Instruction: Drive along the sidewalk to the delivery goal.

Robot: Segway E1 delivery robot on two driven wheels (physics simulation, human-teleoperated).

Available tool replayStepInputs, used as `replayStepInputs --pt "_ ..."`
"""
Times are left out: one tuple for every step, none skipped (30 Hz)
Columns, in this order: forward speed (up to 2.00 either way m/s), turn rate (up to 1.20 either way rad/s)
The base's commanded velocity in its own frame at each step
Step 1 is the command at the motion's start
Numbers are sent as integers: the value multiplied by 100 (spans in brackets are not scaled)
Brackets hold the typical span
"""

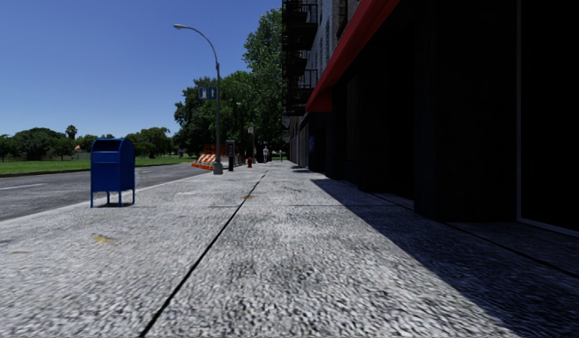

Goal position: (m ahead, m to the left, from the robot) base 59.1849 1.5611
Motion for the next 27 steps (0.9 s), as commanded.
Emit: replayStepInputs --pt "200 0" --pt "200 0" --pt "200 0" --pt "200 0" --pt "200 0" --pt "200 0" --pt "200 0" --pt "200 0" --pt "200 0" --pt "200 0" --pt "200 0" --pt "200 0" --pt "200 0" --pt "200 0" --pt "200 0" --pt "200 0" --pt "200 0" --pt "200 0" --pt "200 0" --pt "200 0" --pt "200 0" --pt "200 0" --pt "200 0" --pt "200 0" --pt "200 0" --pt "200 0" --pt "200 0"
